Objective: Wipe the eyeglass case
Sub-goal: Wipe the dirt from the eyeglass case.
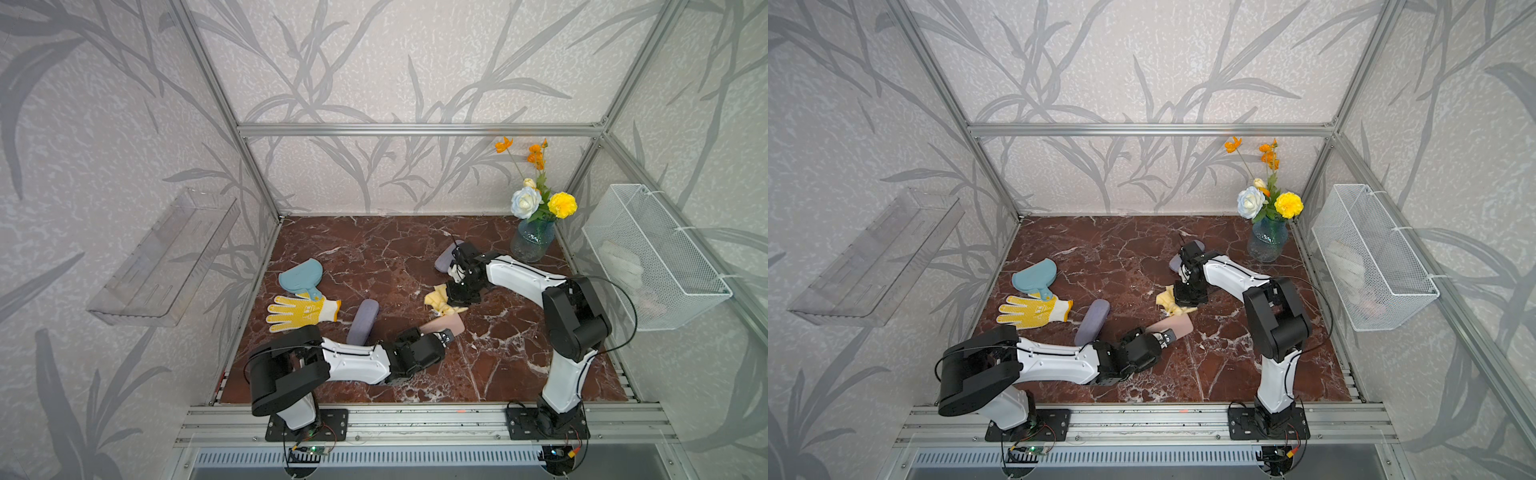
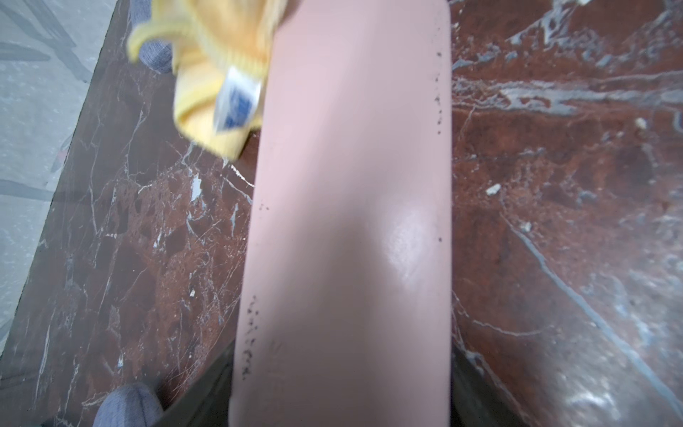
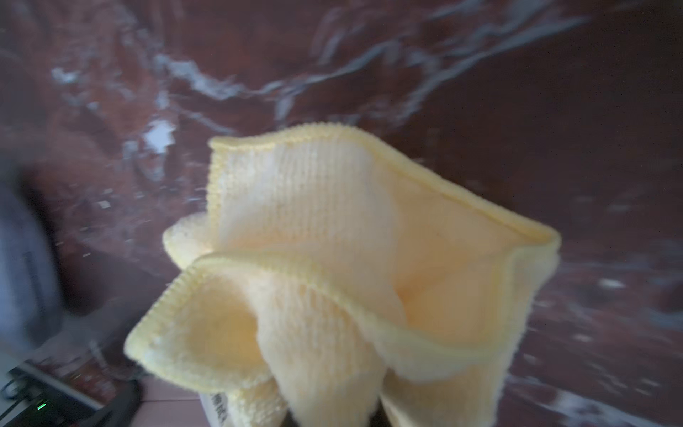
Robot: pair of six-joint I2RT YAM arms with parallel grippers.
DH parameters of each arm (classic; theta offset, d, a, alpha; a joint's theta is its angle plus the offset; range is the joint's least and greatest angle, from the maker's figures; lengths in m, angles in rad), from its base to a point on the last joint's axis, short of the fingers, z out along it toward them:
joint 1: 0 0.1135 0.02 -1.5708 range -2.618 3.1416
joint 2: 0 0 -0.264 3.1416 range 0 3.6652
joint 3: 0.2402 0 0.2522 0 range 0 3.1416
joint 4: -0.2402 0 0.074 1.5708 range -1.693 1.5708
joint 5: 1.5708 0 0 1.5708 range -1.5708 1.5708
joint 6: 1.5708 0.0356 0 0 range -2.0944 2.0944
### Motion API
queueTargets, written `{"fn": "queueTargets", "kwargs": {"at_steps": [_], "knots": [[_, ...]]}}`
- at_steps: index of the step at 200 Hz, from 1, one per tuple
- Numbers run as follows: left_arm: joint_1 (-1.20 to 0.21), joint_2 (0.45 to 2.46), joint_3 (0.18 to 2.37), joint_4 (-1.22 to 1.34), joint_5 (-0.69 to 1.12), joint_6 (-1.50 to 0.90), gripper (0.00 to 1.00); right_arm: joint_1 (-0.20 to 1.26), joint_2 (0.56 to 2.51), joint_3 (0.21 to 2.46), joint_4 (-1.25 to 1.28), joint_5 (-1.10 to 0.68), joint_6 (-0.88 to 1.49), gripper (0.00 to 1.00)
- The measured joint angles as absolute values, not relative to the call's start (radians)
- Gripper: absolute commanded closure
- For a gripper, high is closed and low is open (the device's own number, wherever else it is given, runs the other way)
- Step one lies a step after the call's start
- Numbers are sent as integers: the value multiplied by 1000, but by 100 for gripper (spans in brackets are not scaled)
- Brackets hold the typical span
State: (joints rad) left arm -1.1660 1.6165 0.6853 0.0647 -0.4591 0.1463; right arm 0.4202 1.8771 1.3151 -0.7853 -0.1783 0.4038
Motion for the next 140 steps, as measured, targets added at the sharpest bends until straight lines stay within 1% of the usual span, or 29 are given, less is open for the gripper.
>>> {"fn": "queueTargets", "kwargs": {"at_steps": [13, 27, 52, 67, 95, 140], "knots": [[-1159, 1618, 685, 64, -470, 146, 100, 406, 1878, 1321, -828, -120, 387, 100], [-1156, 1618, 685, 64, -470, 146, 100, 411, 1885, 1354, -859, -97, 368, 100], [-1155, 1620, 685, 64, -469, 140, 100, 446, 1948, 1475, -871, -110, 326, 100], [-1155, 1623, 688, 64, -470, 130, 100, 476, 1976, 1486, -854, -135, 310, 100], [-1154, 1630, 710, 23, -453, 93, 100, 501, 1961, 1383, -775, -167, 303, 100], [-1150, 1644, 759, -45, -357, 39, 100, 463, 1829, 1157, -606, -218, 341, 100]]}}
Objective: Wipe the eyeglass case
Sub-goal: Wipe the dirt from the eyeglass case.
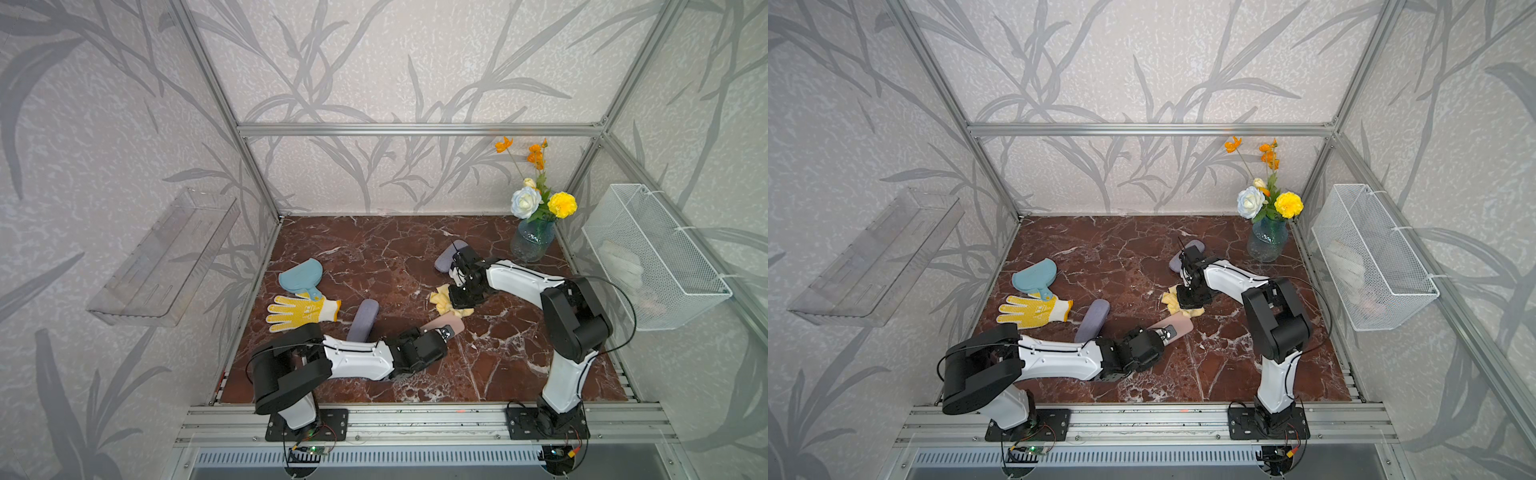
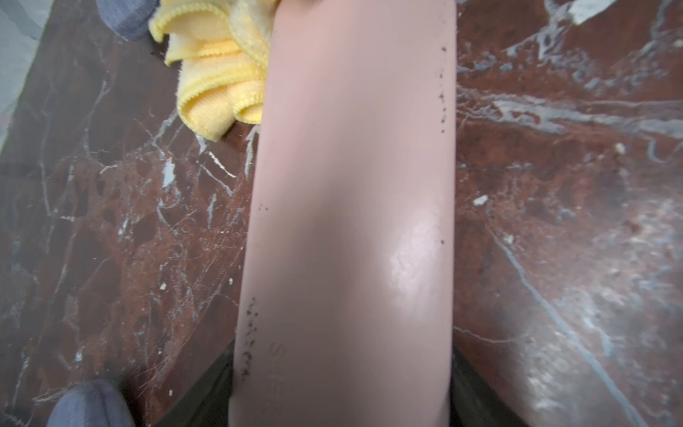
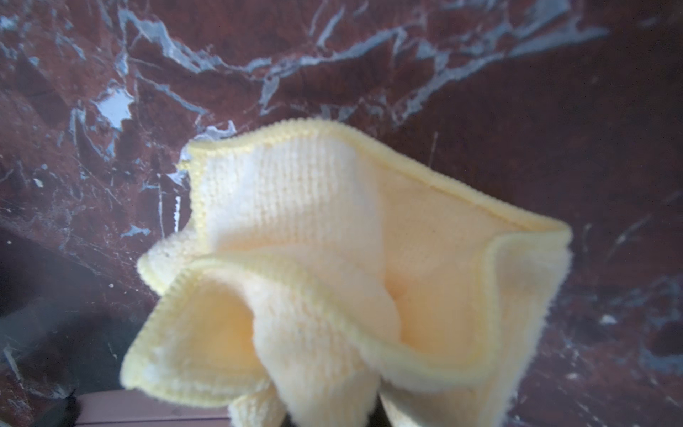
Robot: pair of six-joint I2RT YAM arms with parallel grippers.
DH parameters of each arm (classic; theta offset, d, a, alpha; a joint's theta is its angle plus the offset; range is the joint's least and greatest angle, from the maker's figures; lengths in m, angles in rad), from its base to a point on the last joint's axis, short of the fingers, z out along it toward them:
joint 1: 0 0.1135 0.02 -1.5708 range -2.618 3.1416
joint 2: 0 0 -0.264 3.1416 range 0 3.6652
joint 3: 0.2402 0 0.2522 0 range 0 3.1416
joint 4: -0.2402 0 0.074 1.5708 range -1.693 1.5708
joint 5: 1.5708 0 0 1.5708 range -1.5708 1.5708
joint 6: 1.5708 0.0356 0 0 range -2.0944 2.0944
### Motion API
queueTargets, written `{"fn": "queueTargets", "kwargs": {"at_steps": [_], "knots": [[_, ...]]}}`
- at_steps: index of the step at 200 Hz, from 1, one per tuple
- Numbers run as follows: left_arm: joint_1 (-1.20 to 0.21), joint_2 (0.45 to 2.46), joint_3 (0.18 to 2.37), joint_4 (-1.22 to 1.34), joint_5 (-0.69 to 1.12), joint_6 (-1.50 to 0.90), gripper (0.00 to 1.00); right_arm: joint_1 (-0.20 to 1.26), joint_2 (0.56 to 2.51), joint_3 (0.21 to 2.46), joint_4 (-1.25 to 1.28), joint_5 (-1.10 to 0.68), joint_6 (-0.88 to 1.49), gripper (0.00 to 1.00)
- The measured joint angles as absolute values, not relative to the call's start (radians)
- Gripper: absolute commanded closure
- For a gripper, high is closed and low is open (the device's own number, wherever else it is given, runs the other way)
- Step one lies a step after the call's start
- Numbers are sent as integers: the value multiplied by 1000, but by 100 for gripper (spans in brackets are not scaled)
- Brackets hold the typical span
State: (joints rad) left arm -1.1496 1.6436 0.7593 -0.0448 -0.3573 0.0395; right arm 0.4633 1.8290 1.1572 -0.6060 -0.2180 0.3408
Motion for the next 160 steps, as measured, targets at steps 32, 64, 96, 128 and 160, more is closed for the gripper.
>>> {"fn": "queueTargets", "kwargs": {"at_steps": [32, 64, 96, 128, 160], "knots": [[-1108, 1644, 781, -84, -238, 8, 100, 456, 1766, 1050, -503, -225, 385, 100], [-1063, 1639, 781, -96, -123, -13, 100, 456, 1710, 981, -452, -226, 428, 100], [-1036, 1644, 787, -105, -70, -38, 100, 454, 1641, 920, -459, -228, 477, 100], [-1020, 1647, 795, -118, -42, -54, 100, 448, 1586, 867, -475, -241, 525, 100], [-1003, 1650, 804, -134, -8, -47, 100, 443, 1530, 833, -489, -256, 578, 100]]}}
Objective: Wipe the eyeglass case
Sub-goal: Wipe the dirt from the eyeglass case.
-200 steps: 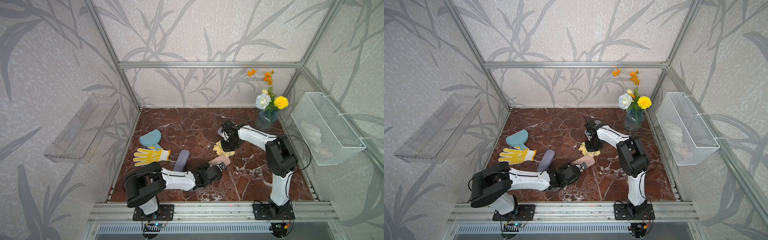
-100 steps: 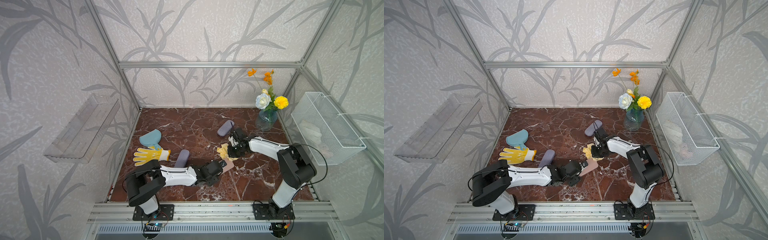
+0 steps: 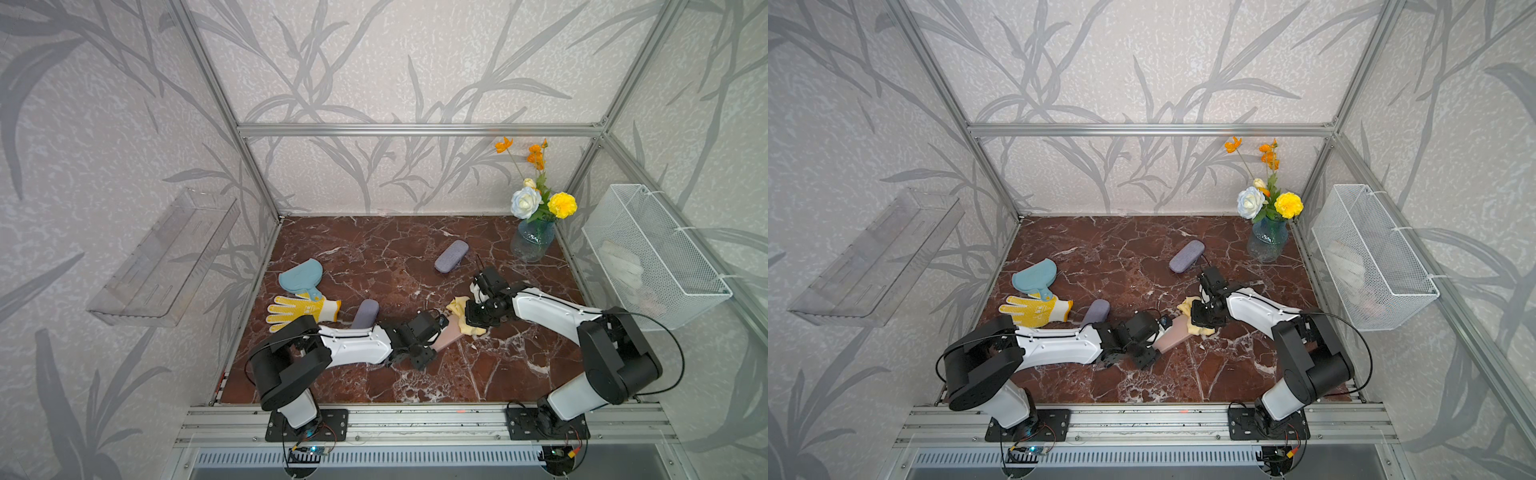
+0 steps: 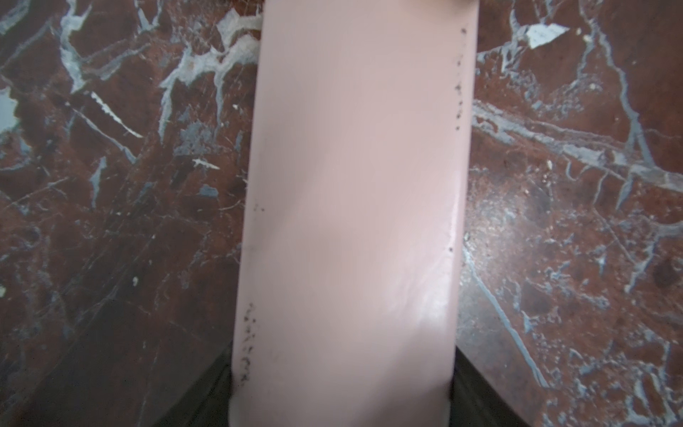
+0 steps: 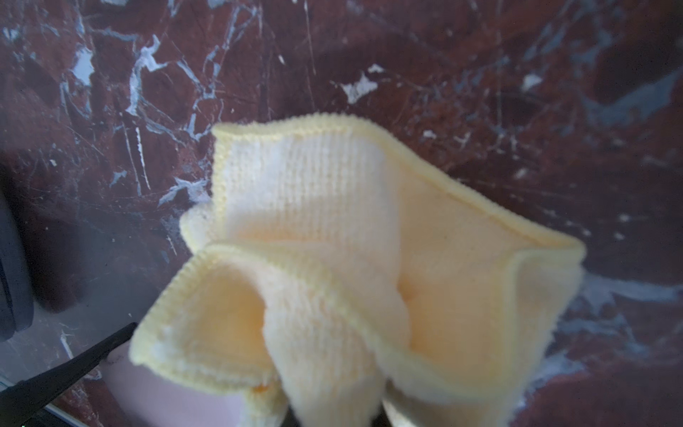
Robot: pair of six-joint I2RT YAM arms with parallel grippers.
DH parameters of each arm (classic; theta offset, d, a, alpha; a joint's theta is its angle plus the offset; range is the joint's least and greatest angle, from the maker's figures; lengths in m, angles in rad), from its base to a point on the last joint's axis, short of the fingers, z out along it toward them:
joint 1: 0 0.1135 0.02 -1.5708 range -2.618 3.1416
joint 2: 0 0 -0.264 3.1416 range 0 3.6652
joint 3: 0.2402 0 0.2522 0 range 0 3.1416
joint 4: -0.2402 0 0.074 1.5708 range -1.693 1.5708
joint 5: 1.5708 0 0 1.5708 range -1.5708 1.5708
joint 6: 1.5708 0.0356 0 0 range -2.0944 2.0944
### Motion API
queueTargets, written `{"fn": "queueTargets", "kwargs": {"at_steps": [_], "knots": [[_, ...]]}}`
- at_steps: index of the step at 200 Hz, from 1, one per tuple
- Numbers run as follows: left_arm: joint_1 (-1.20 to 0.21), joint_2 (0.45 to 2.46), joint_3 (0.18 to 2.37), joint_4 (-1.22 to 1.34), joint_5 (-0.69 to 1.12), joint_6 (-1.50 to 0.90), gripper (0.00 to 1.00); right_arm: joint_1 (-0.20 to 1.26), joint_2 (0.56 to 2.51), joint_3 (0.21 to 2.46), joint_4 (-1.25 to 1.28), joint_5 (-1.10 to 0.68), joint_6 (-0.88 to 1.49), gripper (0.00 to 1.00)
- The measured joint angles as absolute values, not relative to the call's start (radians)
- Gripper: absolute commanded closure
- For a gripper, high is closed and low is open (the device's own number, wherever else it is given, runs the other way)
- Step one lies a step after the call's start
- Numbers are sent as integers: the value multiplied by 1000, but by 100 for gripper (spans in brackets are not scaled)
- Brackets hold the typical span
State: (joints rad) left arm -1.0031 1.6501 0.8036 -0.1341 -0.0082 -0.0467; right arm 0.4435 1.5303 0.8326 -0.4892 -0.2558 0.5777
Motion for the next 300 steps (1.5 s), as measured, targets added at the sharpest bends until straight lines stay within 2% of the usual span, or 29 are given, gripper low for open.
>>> {"fn": "queueTargets", "kwargs": {"at_steps": [26, 64, 107, 135, 159, 186, 207, 253, 300], "knots": [[-994, 1651, 806, -134, 8, -47, 100, 464, 1464, 842, -564, -340, 607, 100], [-930, 1676, 818, -79, 17, -86, 100, 608, 1468, 860, -626, -564, 661, 100], [-916, 1666, 801, -51, 51, -91, 100, 607, 1592, 862, -573, -603, 709, 100], [-912, 1662, 794, -41, 62, -91, 100, 481, 1654, 899, -618, -504, 653, 100], [-908, 1657, 783, -27, 72, -91, 100, 400, 1656, 994, -713, -307, 568, 100], [-908, 1656, 781, -22, 72, -91, 100, 432, 1625, 1109, -805, -105, 484, 100], [-908, 1656, 781, -23, 73, -91, 100, 515, 1573, 1162, -844, -72, 466, 100], [-908, 1648, 770, -14, 70, -91, 100, 659, 1608, 1129, -728, -298, 602, 100], [-910, 1613, 724, 6, 49, -80, 100, 563, 1738, 1091, -633, -464, 616, 100]]}}
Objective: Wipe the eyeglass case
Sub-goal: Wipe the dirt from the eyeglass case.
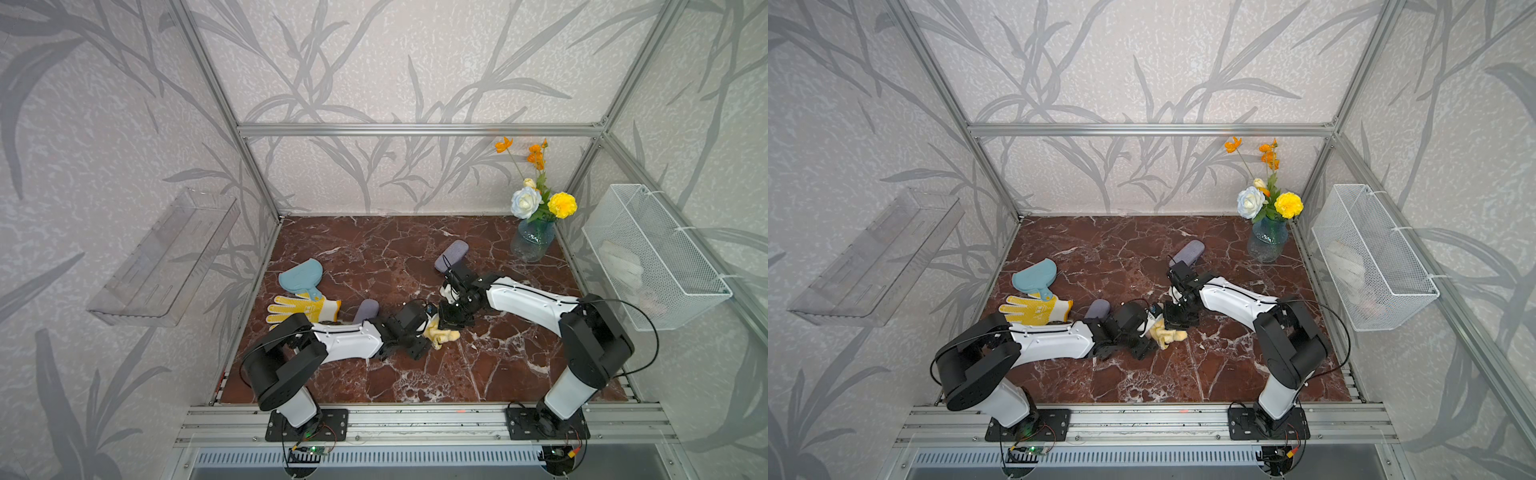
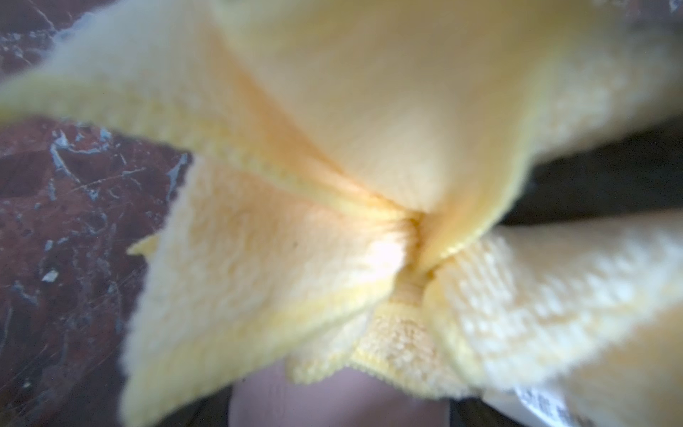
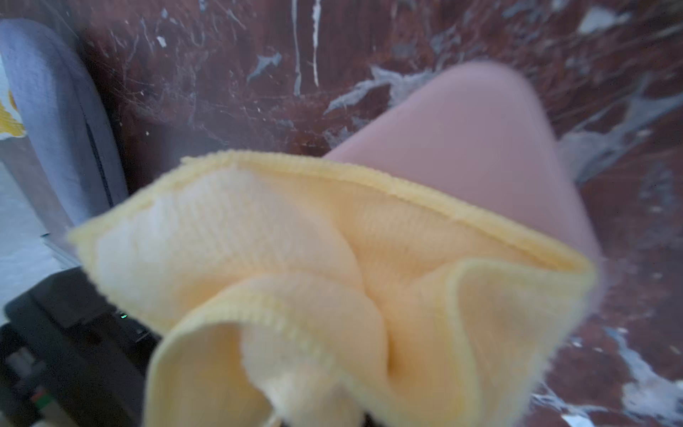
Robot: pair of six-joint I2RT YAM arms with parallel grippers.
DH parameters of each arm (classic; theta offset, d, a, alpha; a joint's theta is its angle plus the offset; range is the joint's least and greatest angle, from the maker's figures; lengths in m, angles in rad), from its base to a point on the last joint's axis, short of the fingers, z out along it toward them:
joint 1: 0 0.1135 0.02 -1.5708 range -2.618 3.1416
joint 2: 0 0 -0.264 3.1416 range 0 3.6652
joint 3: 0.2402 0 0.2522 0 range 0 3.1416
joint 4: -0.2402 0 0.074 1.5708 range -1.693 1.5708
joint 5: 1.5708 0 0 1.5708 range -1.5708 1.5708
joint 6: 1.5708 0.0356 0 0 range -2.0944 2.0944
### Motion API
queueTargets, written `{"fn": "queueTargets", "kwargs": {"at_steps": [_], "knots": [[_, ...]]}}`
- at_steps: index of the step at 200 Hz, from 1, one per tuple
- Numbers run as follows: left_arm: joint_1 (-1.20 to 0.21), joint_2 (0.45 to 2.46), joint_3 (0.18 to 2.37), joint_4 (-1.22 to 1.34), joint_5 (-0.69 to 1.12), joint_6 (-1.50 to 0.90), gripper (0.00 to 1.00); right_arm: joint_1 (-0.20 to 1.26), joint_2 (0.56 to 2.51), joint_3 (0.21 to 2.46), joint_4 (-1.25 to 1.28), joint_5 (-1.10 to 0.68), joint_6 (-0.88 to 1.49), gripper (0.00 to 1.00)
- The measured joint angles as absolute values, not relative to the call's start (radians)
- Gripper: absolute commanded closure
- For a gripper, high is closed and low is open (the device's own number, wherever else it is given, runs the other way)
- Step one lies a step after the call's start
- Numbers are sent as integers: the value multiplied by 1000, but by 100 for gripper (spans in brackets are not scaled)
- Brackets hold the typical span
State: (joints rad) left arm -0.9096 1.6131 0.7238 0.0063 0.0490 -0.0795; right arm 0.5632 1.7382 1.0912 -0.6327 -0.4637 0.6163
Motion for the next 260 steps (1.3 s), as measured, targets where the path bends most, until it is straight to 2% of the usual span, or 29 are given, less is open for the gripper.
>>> {"fn": "queueTargets", "kwargs": {"at_steps": [15, 53, 68, 96, 137, 175, 194, 214, 227, 241, 260], "knots": [[-910, 1613, 723, 9, 46, -78, 100, 523, 1748, 1120, -668, -415, 562, 100], [-911, 1605, 713, 16, 42, -80, 100, 488, 1758, 1245, -791, 2, 413, 100], [-910, 1599, 707, 15, 35, -80, 100, 486, 1756, 1290, -842, 95, 380, 100], [-917, 1587, 694, 14, 13, -81, 100, 537, 1705, 1333, -865, 49, 390, 100], [-944, 1546, 649, 12, -56, -80, 100, 654, 1675, 1219, -708, -274, 585, 100], [-962, 1512, 615, 16, -91, -79, 100, 587, 1746, 1100, -641, -431, 642, 100], [-968, 1512, 614, 19, -103, -78, 100, 540, 1754, 1141, -704, -342, 570, 100], [-984, 1513, 613, 19, -127, -77, 100, 526, 1774, 1231, -788, -74, 490, 100], [-1000, 1515, 613, 19, -147, -75, 100, 534, 1784, 1295, -829, 37, 454, 100], [-1022, 1520, 614, 22, -173, -73, 100, 564, 1783, 1357, -852, 85, 436, 100], [-1054, 1528, 619, 25, -215, -72, 100, 626, 1783, 1424, -855, 51, 448, 100]]}}
